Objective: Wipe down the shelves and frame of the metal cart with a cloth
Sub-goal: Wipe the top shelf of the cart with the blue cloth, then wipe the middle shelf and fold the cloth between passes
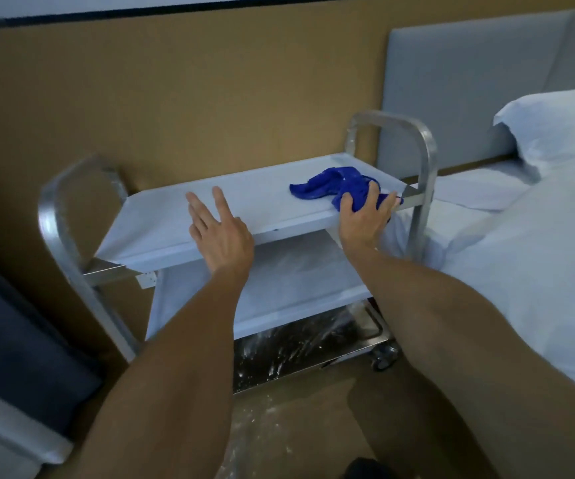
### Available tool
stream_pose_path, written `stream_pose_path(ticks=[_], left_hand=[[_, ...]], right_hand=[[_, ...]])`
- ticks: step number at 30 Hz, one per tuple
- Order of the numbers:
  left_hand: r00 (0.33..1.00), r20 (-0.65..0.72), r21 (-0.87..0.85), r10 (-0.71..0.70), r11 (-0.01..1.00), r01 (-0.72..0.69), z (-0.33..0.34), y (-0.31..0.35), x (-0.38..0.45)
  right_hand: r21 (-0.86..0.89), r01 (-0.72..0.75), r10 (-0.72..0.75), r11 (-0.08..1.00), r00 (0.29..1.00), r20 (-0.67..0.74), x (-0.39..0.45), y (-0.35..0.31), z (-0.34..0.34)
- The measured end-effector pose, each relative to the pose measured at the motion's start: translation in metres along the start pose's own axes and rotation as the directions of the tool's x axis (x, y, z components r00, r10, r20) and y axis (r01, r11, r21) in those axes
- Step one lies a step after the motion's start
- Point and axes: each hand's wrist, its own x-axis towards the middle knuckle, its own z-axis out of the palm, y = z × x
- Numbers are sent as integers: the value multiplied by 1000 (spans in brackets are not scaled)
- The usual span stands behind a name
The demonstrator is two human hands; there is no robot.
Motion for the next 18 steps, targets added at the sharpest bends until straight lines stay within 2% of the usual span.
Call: stream_pose_path(ticks=[3,8,11,14,18], left_hand=[[999,37,-13,23,1000,-22,18,11,-4],[995,99,-54,15,998,-9,25,20,3],[995,89,-138,-52,988,64,22,21,9],[994,106,-221,-40,973,62,19,18,8],[988,152,-322,-39,943,86,2,9,2]], right_hand=[[91,-156,164,984,983,-79,46,15,-13],[249,-198,251,948,946,-205,65,19,-9],[249,-146,202,957,955,-217,44,14,-1],[208,-88,129,974,973,-193,4,3,15],[90,-41,46,995,997,-56,-56,-25,38]])
